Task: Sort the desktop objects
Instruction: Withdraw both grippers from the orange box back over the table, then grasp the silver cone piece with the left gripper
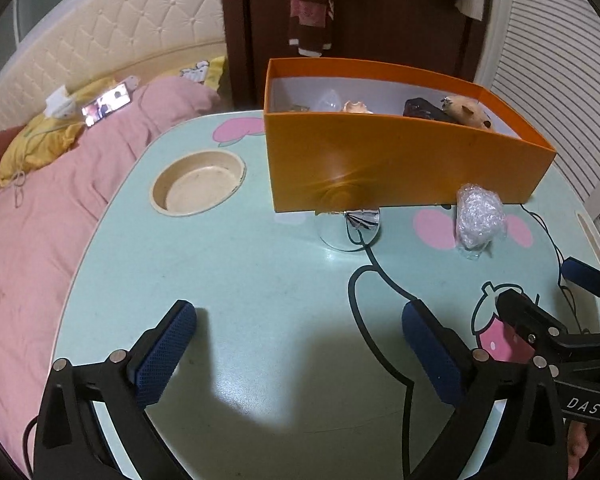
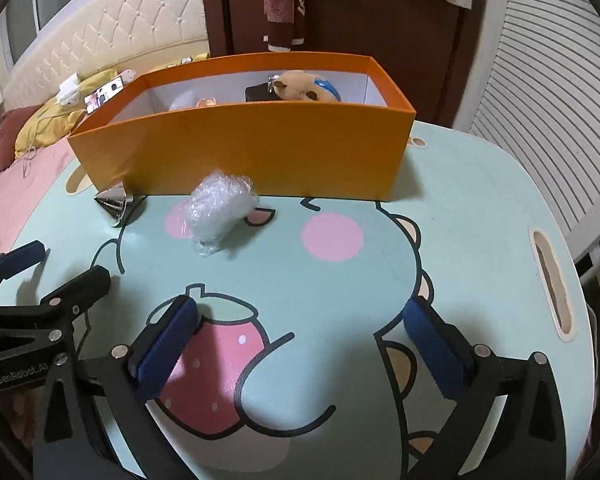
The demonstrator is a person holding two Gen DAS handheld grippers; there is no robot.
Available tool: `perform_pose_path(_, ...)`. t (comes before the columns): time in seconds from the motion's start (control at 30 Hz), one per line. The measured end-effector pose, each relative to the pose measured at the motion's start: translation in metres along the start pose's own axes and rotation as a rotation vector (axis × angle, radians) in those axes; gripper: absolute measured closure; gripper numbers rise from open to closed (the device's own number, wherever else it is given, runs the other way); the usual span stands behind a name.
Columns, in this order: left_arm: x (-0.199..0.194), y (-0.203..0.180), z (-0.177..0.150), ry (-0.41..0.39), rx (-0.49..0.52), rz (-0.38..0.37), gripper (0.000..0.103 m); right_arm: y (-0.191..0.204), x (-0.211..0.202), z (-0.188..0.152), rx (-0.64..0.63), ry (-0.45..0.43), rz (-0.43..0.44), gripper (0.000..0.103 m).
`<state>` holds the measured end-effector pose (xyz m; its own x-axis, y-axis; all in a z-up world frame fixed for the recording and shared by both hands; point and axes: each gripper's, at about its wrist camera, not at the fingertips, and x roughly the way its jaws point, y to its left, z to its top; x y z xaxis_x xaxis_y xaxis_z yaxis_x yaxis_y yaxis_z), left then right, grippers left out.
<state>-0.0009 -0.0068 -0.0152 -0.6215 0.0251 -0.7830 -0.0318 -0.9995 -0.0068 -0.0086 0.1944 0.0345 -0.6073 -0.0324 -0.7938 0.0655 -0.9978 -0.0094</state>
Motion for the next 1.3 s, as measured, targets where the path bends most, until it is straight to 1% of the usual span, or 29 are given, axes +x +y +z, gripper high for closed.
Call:
perform_pose_path(0.67,-0.001,-0.003,0.001,0.0,-0.001,0.007,0.001,0.0,0.006,-0.005,-0.01,-0.007,0.011,0.0)
perform_pose_path(0.83,-0.002,-0.005,-0.001,-0.016,-0.003,0.016,0.0,0.0,0.006,-0.005,-0.014,-0.009,0.014,0.0)
perform_pose_path(0.93,-0.002,-0.004,0.001,-0.003,0.0,0.02,0.001,0.0,0.005,-0.006,-0.014,-0.01,0.015,0.0)
perform_pose_path(1.2,-0.011,-0.011,0.023,-0.086,0.089,0.029,0.001,0.0,0.004,-0.007,-0.014,-0.011,0.018,0.0)
perform_pose_path(1.23,-0.01,-0.013,0.026,-0.09,0.099,0.024,0.004,0.0,0.004,-0.007,-0.014,-0.012,0.019,0.0)
perform_pose_path(1.27,-0.007,-0.015,0.029,-0.085,0.106,0.016,0.012,0.0,0.004,-0.007,-0.014,-0.012,0.019,0.0)
perform_pose_path(1.3,-0.004,-0.016,0.031,-0.078,0.111,0.006,0.018,0.0,0.003,-0.008,-0.014,-0.012,0.019,0.0)
